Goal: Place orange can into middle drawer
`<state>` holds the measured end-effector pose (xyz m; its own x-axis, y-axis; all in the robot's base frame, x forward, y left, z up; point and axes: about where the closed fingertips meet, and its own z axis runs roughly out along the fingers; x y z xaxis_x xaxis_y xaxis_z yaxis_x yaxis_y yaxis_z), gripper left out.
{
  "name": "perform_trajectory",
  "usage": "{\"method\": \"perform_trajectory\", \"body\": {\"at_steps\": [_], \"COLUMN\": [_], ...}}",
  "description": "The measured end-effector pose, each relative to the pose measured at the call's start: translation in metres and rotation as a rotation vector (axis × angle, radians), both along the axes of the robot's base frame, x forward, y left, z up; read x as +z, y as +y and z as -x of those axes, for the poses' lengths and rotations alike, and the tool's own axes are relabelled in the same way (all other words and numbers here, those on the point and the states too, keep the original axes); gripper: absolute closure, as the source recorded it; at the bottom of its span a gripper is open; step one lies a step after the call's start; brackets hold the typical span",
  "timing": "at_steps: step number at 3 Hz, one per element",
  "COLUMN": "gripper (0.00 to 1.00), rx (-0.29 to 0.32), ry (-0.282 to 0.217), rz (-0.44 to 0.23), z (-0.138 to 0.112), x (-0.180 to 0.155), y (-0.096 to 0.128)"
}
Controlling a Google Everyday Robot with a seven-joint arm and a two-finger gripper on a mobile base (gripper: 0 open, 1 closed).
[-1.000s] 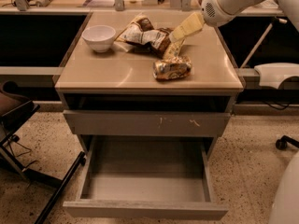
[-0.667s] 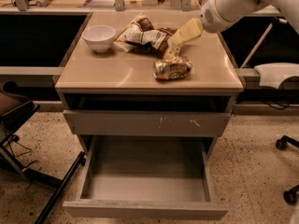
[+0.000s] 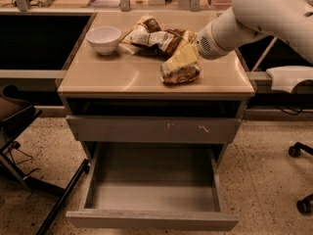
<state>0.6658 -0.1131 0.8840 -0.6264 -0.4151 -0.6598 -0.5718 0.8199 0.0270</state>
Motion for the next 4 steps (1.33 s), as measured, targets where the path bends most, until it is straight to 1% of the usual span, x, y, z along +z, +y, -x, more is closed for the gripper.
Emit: {"method": "perform_trajectory", "body": {"at_steps": [1, 2, 3, 4], "gripper": [0.00, 0.00, 0.00, 0.00], "rx": [-0.001, -0.022, 0.002, -0.010], "ry": [0.001, 0.021, 0.045, 0.070], "rz": [0.001, -0.020, -0.061, -0.080], "z": [0.000, -0.010, -0.022, -0.021], "x": [0.000, -0.015, -0.033, -0.054], "y": [-0.001, 0.002, 0.027, 0.027]}}
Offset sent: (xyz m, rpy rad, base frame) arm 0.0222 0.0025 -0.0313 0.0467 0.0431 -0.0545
